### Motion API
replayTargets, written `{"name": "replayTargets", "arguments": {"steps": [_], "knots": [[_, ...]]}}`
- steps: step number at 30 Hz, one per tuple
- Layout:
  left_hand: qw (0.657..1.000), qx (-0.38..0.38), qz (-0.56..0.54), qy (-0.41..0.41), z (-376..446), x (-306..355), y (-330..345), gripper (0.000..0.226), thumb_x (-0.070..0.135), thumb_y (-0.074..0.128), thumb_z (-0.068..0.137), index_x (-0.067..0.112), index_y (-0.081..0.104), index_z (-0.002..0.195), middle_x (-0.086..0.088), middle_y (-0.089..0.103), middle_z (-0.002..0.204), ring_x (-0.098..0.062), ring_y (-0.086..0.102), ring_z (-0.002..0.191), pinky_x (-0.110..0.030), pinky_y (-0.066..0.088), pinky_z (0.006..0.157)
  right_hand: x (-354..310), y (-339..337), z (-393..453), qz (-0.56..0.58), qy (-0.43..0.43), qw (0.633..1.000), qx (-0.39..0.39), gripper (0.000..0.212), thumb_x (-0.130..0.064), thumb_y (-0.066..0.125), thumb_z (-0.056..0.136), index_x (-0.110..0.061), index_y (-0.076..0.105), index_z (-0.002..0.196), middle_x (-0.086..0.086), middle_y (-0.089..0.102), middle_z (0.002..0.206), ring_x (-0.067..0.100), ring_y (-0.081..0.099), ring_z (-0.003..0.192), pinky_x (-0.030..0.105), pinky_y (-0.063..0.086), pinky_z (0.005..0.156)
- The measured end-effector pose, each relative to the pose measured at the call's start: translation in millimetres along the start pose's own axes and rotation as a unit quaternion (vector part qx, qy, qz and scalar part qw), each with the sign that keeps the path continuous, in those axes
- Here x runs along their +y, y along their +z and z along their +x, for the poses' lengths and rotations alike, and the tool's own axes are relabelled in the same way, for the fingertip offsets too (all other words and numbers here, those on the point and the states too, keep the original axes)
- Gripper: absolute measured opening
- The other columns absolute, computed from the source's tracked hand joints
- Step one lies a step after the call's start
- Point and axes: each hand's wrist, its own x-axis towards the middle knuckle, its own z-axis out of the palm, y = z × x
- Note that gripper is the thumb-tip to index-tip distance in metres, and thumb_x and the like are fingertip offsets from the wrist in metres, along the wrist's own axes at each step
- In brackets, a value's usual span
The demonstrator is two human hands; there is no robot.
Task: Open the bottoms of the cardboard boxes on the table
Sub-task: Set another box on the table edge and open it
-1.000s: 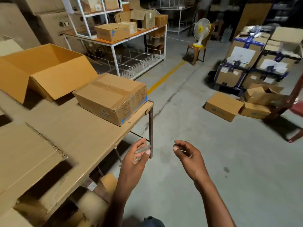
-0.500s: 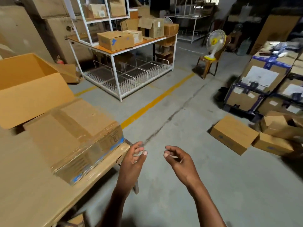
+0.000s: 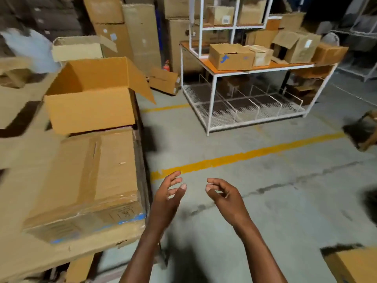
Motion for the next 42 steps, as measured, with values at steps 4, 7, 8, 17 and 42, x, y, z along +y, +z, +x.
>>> {"name": "replayTargets", "arguments": {"steps": [4, 7, 8, 17, 42], "knots": [[0.991, 0.129, -0.023, -0.017, 24, 8, -1, 0.052, 0.058, 0.064, 0.081, 0.044, 0.057, 0.13, 0.012, 0.066, 0.125, -0.004, 0.062, 0.114, -0.033, 0.051, 0.099, -18, 4, 89, -0.044, -0.044, 0.991, -0.118, 0.019, -0.022, 0.072, 0.091, -0.034, 0.071, 0.107, -0.01, 0.074, 0.096, -0.003, 0.064, 0.074, 0.025, 0.048, 0.075], [0.978, 0.203, -0.039, -0.033, 36, 16, -5, 0.043, 0.038, 0.067, 0.091, 0.036, 0.058, 0.133, 0.01, 0.066, 0.127, 0.002, 0.062, 0.112, -0.025, 0.05, 0.098, -35, 32, 137, -0.064, -0.09, 0.972, -0.208, 0.021, -0.016, 0.071, 0.092, -0.033, 0.07, 0.104, -0.008, 0.073, 0.095, 0.0, 0.063, 0.077, 0.022, 0.047, 0.074], [0.973, 0.226, -0.034, -0.038, 42, 18, -7, 0.039, 0.031, 0.066, 0.094, 0.034, 0.058, 0.133, 0.009, 0.065, 0.127, 0.005, 0.061, 0.111, -0.022, 0.049, 0.097, -41, 43, 152, -0.063, -0.105, 0.964, -0.234, 0.021, -0.014, 0.07, 0.092, -0.032, 0.069, 0.104, -0.008, 0.072, 0.096, 0.0, 0.063, 0.079, 0.019, 0.047, 0.073], [0.916, 0.397, -0.007, -0.056, 115, 20, -38, 0.033, 0.034, 0.061, 0.098, 0.039, 0.059, 0.131, 0.021, 0.063, 0.126, 0.008, 0.06, 0.111, -0.016, 0.048, 0.091, -75, 152, 259, -0.063, -0.128, 0.892, -0.429, 0.022, -0.02, 0.069, 0.094, -0.027, 0.07, 0.114, -0.008, 0.074, 0.107, -0.003, 0.068, 0.094, 0.014, 0.05, 0.082], [0.521, 0.726, 0.222, -0.39, 121, -44, -77, 0.028, 0.04, 0.065, 0.092, 0.031, 0.07, 0.118, -0.002, 0.059, 0.134, -0.025, 0.051, 0.127, -0.05, 0.042, 0.103, -134, 392, 426, -0.272, -0.331, 0.604, -0.672, 0.043, -0.03, 0.065, 0.094, -0.027, 0.057, 0.136, 0.0, 0.06, 0.137, 0.019, 0.055, 0.127, 0.033, 0.043, 0.104]]}}
